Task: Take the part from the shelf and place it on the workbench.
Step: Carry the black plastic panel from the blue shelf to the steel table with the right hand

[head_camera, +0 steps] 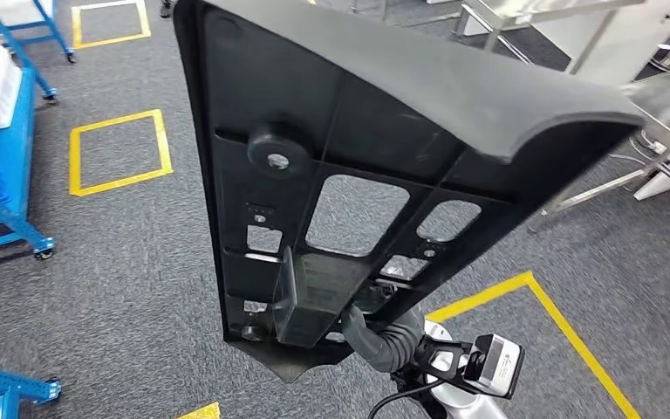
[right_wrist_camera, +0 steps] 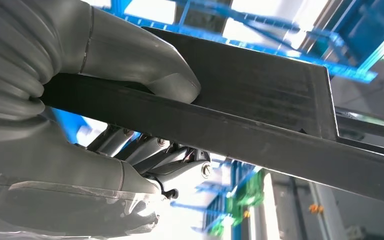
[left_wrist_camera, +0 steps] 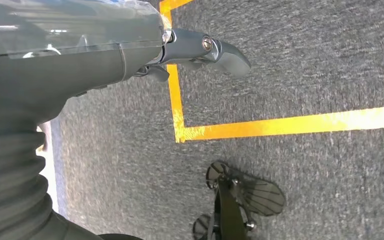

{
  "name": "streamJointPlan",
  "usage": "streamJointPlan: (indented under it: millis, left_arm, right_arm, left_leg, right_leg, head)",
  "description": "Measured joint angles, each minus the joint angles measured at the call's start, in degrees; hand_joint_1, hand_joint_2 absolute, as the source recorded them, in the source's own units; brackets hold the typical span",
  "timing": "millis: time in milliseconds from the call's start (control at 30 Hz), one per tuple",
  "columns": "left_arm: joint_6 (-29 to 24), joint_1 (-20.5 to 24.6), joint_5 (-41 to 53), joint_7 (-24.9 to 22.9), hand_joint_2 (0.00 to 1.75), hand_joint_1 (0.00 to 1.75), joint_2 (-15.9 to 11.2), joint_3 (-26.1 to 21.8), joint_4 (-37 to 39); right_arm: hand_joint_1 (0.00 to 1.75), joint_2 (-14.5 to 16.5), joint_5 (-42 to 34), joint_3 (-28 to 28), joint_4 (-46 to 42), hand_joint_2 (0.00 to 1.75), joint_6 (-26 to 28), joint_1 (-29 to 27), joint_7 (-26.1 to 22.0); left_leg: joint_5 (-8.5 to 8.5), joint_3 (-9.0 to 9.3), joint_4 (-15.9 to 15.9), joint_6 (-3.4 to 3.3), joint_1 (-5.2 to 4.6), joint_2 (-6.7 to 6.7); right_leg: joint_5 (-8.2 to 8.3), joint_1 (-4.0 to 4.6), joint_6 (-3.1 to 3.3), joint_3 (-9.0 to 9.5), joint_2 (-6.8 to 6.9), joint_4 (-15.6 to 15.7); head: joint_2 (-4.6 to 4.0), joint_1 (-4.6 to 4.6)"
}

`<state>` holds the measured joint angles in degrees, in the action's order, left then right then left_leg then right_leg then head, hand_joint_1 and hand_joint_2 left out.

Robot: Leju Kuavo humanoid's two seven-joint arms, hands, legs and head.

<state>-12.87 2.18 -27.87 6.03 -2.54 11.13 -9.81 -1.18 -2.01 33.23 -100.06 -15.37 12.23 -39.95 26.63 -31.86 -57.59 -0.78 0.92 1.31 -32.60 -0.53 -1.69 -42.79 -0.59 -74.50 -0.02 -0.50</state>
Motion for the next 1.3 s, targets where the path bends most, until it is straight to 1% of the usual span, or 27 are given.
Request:
streamJointPlan:
  millis: [33, 67, 133, 167, 233, 300, 367, 400, 433, 500, 533, 567, 600, 667, 733, 800, 833, 900, 933, 967, 1000, 1033, 1067, 1100, 1167, 1233, 1300]
  left_arm:
    - [0.0, 0.0, 0.0, 0.0, 1.75, 0.0, 0.0, 0.0, 0.0]
    - [0.0, 0.0, 0.0, 0.0, 1.75, 0.0, 0.0, 0.0, 0.0]
    - [0.0, 0.1, 0.0, 0.0, 1.75, 0.0, 0.1, 0.0, 0.0]
    - [0.0, 0.1, 0.1, 0.0, 1.75, 0.0, 0.1, 0.0, 0.0]
    - [0.2, 0.1, 0.3, 0.0, 1.75, 0.0, 0.2, 0.0, 0.0]
    - [0.4, 0.2, 0.4, 0.0, 1.75, 0.0, 0.3, 0.0, 0.0]
    - [0.6, 0.4, 0.4, 0.0, 1.75, 0.0, 0.3, 0.0, 0.0]
    - [0.7, 0.4, 0.5, 0.0, 1.75, 0.0, 0.4, 0.0, 0.0]
    - [0.7, 0.3, 0.5, 0.0, 1.75, 0.0, 0.4, 0.0, 0.0]
    - [0.7, 0.2, 0.7, -0.1, 1.75, 0.0, 0.5, 0.1, 0.0]
    - [0.6, 0.1, 0.8, -0.2, 1.75, 0.0, 0.5, 0.1, 0.0]
    - [0.6, 0.0, 1.0, -0.4, 1.75, 0.0, 0.5, 0.1, 0.0]
    - [0.6, 0.0, 1.1, -0.5, 1.75, 0.0, 0.5, 0.1, 0.0]
    - [0.5, -0.1, 1.2, -0.7, 1.75, 0.0, 0.5, 0.1, 0.0]
    - [0.5, 0.1, 1.4, -0.7, 1.75, 0.0, 0.5, 0.1, 0.0]
    - [0.6, 0.4, 1.6, -0.9, 1.75, 0.0, 0.5, 0.2, 0.0]
    - [0.6, 0.5, 1.6, -0.9, 1.75, 0.0, 0.5, 0.2, 0.0]
    - [0.6, 0.5, 1.6, -1.0, 1.75, 0.0, 0.6, 0.2, 0.0]
    - [0.6, 0.4, 1.6, -1.0, 1.75, 0.0, 0.6, 0.2, 0.0]
    - [0.6, 0.3, 1.7, -1.0, 1.75, 0.0, 0.6, 0.2, 0.0]
    - [0.6, 0.2, 1.7, -1.0, 1.75, 0.0, 0.6, 0.2, 0.0]
    - [0.7, 0.2, 1.8, -0.9, 1.75, 0.0, 0.5, 0.2, 0.0]
    - [0.7, 0.2, 1.9, -0.8, 1.75, 0.0, 0.5, 0.3, 0.0]
    - [0.7, 0.3, 2.0, -0.7, 1.75, 0.0, 0.5, 0.3, 0.0]
    - [0.8, 0.4, 2.0, -0.5, 1.75, 0.0, 0.6, 0.4, 0.0]
    - [0.9, 0.4, 2.0, -0.3, 1.75, 0.0, 0.6, 0.4, 0.0]
    - [0.9, 0.5, 2.0, -0.2, 1.75, 0.0, 0.6, 0.4, 0.0]
  right_arm:
    - [1.75, 0.0, 0.0, 0.0, 0.2, 1.75, 0.0, 0.0, 0.0]
    - [1.75, 0.0, 0.0, 0.0, 0.3, 1.75, 0.0, 0.0, 0.0]
    - [1.75, 0.0, 0.0, 0.0, 0.4, 1.75, 0.1, 0.2, 0.0]
    - [1.75, 0.0, 0.0, 0.0, 0.4, 1.75, 0.1, 0.5, 0.0]
    - [1.75, 0.0, 0.0, -0.3, 0.2, 1.75, -0.1, 1.0, 0.0]
    - [1.75, 0.1, 0.0, -0.8, -0.3, 1.75, -0.3, 1.4, 0.0]
    - [1.75, 0.1, 0.0, -1.1, -0.8, 1.75, -0.2, 2.1, 0.0]
    - [1.75, 0.2, -0.1, -1.2, -1.0, 1.75, -0.2, 2.5, -0.1]
    - [1.75, 0.2, -0.1, -1.2, -1.1, 1.75, -0.1, 2.9, -0.1]
    - [1.75, 0.3, -0.1, -1.5, -1.1, 1.75, -0.3, 3.2, -0.1]
    - [1.75, 0.3, 0.0, -1.8, -1.1, 1.75, -0.6, 3.2, -0.1]
    - [1.75, 0.3, 0.0, -2.1, -1.1, 1.75, -1.0, 3.2, 0.0]
    - [1.75, 0.3, 0.1, -2.5, -1.1, 1.75, -1.3, 3.1, 0.0]
    - [1.75, 0.3, -0.1, -3.0, -1.1, 1.75, -1.3, 3.2, 0.0]
    - [1.75, 0.3, -0.4, -3.3, -1.1, 1.75, -1.1, 3.2, 0.0]
    - [1.75, 0.3, -0.5, -3.4, -1.0, 1.75, -0.9, 3.2, 0.0]
    - [1.75, 0.3, -0.5, -3.5, -1.0, 1.75, -0.9, 3.2, 0.0]
    - [1.75, 0.3, -0.6, -3.6, -1.0, 1.75, -0.8, 3.3, 0.0]
    - [1.75, 0.3, -0.6, -3.6, -1.0, 1.75, -0.7, 3.4, 0.0]
    - [1.75, 0.3, -0.6, -3.6, -0.9, 1.75, -0.5, 3.4, 0.0]
    - [1.75, 0.3, -0.6, -3.6, -0.8, 1.75, -0.2, 3.4, 0.0]
    - [1.75, 0.3, -0.6, -3.6, -0.7, 1.75, 0.1, 3.3, 0.0]
    - [1.75, 0.3, -0.6, -3.6, -0.7, 1.75, 0.4, 3.2, 0.0]
    - [1.75, 0.3, -0.5, -3.6, -0.6, 1.75, 0.7, 3.2, 0.0]
    - [1.75, 0.3, -0.5, -3.6, -0.6, 1.75, 1.3, 3.1, 0.0]
    - [1.75, 0.3, -0.5, -3.6, -0.7, 1.75, 1.8, 3.0, 0.0]
    - [1.75, 0.2, -0.7, -3.8, -0.8, 1.75, 2.0, 2.7, 0.0]
  left_leg:
    - [0.1, 0.07, 0.0, 0.02, -0.03, 0.69]
    - [0.22, 0.2, 0.0, 0.1, -0.05, 1.31]
    - [0.57, 0.66, 0.0, 0.42, -0.13, 2.42]
    - [0.76, 0.86, 0.0, 0.67, -0.24, 2.92]
    - [1.05, 1.12, 0.0, 1.26, -0.41, 3.88]
    - [1.32, 1.37, 0.0, 1.86, -0.39, 4.5]
    - [2.64, 1.01, -1.5, 2.29, -0.24, 2.66]
    - [4.12, -0.05, -4.0, 2.41, -0.13, 1.18]
    - [5.91, -1.72, -7.6, 2.46, -0.1, -0.04]
    - [8.59, -5.56, -14.9, 2.57, -0.09, -0.77]
    - [8.37, -6.53, -16.3, 2.58, -0.09, -0.82]
    - [7.04, -6.49, -15.5, 2.56, -0.08, -0.88]
    - [4.9, -5.48, -12.7, 2.48, -0.04, -1.12]
    - [1.09, -2.29, -5.0, 2.24, 0.18, -3.24]
    - [0.04, -0.6, -1.0, 1.91, 0.22, -4.97]
    - [0.09, -0.45, -0.7, 1.4, 0.11, -4.35]
    - [-0.05, -0.33, -0.4, 1.03, 0.14, -3.72]
    - [-0.31, -0.09, 0.1, 0.25, 0.19, -2.36]
    - [-0.31, -0.04, 0.2, -0.01, 0.04, -1.66]
    - [-0.26, -0.07, 0.2, -0.19, -0.12, -0.98]
    - [-0.19, -0.09, 0.2, -0.27, -0.26, -0.27]
    - [-0.12, -0.1, 0.1, -0.3, -0.35, 0.44]
    - [-0.05, -0.08, 0.1, -0.29, -0.4, 1.11]
    - [0.03, 0.0, 0.1, -0.22, -0.43, 1.73]
    - [0.29, 0.31, 0.1, 0.09, -0.58, 2.82]
    - [0.59, 0.62, 0.1, 0.63, -0.71, 3.77]
    - [0.79, 0.99, 0.3, 1.25, -0.7, 4.77]
  right_leg:
    - [0.46, -0.09, -0.05, -0.27, 0.18, -0.4]
    - [1.86, -0.15, 0.0, 0.67, 0.42, 1.5]
    - [5.48, 0.08, 0.43, 5.01, 2.28, 9.7]
    - [6.61, 0.37, 0.79, 6.8, 3.21, 13.2]
    - [7.07, 0.92, 1.45, 8.11, 4.01, 16.0]
    - [7.29, 0.88, 2.04, 8.08, 2.71, 16.3]
    - [7.58, 0.51, 2.71, 8.41, 1.56, 16.9]
    - [7.68, 0.34, 3.0, 8.61, 1.04, 17.1]
    - [7.67, 0.39, 3.19, 8.66, 0.48, 17.2]
    - [7.63, 0.52, 3.35, 8.71, -0.84, 17.1]
    - [7.61, 0.57, 3.36, 8.76, -1.6, 17.1]
    - [7.59, 0.58, 3.32, 8.83, -2.37, 17.1]
    - [7.53, 0.56, 3.24, 8.94, -3.13, 17.0]
    - [7.31, 0.53, 2.83, 8.93, -4.48, 16.6]
    - [7.3, 0.45, 2.12, 8.5, -5.58, 16.2]
    - [7.54, 0.3, 1.35, 8.11, -6.59, 16.3]
    - [7.41, 0.32, 1.07, 7.96, -6.23, 16.1]
    - [5.58, 0.47, 0.67, 6.45, -3.64, 13.0]
    - [3.9, 0.43, 0.55, 4.84, -1.88, 9.6]
    - [2.15, 0.33, 0.42, 2.87, -0.79, 5.7]
    - [0.9, 0.2, 0.32, 1.08, -0.24, 2.3]
    - [0.57, 0.11, 0.29, 0.08, 0.03, 0.4]
    - [1.31, 0.08, 0.32, 0.27, 0.24, 0.8]
    - [2.83, 0.1, 0.44, 1.6, 0.55, 3.3]
    - [6.06, 0.48, 0.94, 6.06, 2.44, 11.4]
    - [7.13, 1.05, 1.56, 8.49, 3.77, 16.1]
    - [7.05, 1.34, 2.09, 8.56, 2.92, 16.6]
  head:
    - [0.0, 0.0]
    - [0.0, 0.0]
    - [0.0, 0.01]
    - [0.0, 0.01]
    - [0.0, 0.01]
    - [0.0, 0.01]
    - [0.0, 0.0]
    - [0.0, 0.0]
    - [0.0, 0.0]
    - [0.0, 0.0]
    - [0.0, 0.0]
    - [0.0, 0.0]
    - [0.0, 0.0]
    - [0.0, 0.0]
    - [0.0, -0.01]
    - [0.0, -0.01]
    - [0.0, -0.01]
    - [0.0, 0.01]
    - [0.0, 0.01]
    - [0.0, 0.01]
    - [0.0, 0.01]
    - [0.0, 0.01]
    - [0.0, 0.0]
    - [0.0, 0.0]
    - [0.0, 0.0]
    - [0.0, 0.0]
    - [0.0, 0.0]
